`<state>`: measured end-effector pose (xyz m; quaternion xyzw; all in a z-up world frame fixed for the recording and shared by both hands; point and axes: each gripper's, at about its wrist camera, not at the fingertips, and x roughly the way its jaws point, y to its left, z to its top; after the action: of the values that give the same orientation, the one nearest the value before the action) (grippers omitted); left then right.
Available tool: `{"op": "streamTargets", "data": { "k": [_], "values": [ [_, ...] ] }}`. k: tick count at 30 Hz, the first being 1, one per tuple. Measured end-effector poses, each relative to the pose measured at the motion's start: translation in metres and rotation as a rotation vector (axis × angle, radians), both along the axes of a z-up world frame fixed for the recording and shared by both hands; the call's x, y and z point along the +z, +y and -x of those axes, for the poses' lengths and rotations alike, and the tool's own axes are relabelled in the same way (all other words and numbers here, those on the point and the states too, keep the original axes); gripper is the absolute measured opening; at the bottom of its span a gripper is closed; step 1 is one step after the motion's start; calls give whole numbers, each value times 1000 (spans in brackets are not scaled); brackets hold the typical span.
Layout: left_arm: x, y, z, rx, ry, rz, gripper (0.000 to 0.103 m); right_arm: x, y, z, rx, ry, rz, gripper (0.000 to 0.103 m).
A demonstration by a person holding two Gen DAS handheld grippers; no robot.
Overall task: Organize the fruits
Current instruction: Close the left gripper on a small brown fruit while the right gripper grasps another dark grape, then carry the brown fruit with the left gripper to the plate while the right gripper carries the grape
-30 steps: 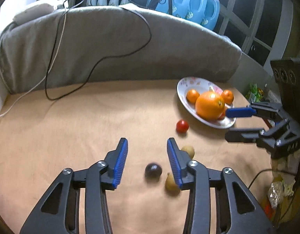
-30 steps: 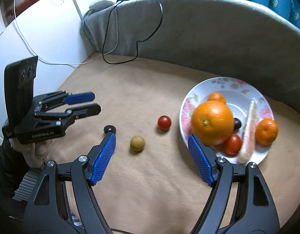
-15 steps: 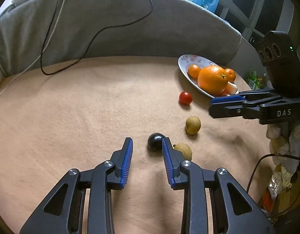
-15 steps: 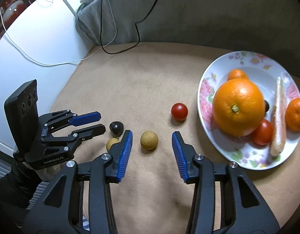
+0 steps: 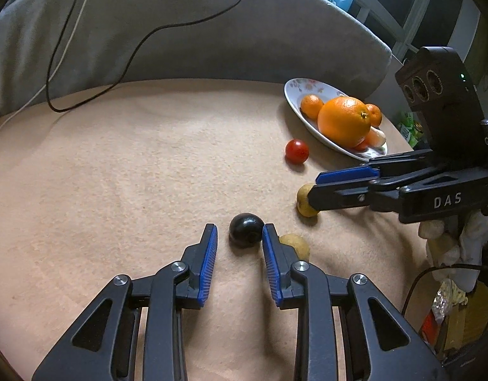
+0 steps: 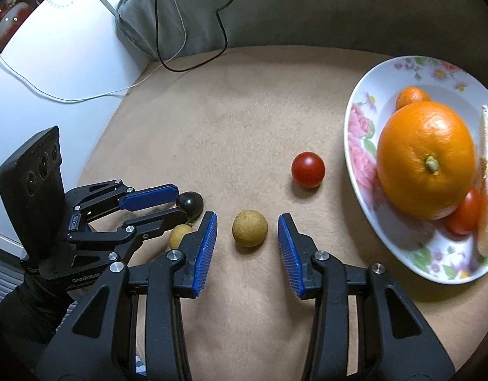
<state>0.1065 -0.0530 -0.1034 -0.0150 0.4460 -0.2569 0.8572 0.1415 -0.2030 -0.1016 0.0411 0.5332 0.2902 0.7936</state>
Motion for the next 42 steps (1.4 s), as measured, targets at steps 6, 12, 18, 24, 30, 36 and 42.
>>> {"op": "streamTargets", "data": {
  "k": [6,12,18,24,30,36,42],
  "values": [
    [-3,-2,-2,-13,11,11,28,-8,10,-2,14,16,14,29],
    [-4,-4,-1,-22,9,11,23,-12,13,-4,6,19,22,26],
    [-3,-7,2,-26,-8,0,20,-11,12,0,0,7,25,26],
    [-2,-5,0,-5,-11,13,20,0,0,5,-16,-22,11,26],
    [4,-3,-3,10,-21,40,20,19,-16,9,-45,-88,16,26],
    [14,-9,-5,4,-50,44,20,39,-34,14,-82,-157,31,26],
    [23,-15,-7,3,-78,55,20,53,-53,18,-112,-208,56,26]
  ]
}}
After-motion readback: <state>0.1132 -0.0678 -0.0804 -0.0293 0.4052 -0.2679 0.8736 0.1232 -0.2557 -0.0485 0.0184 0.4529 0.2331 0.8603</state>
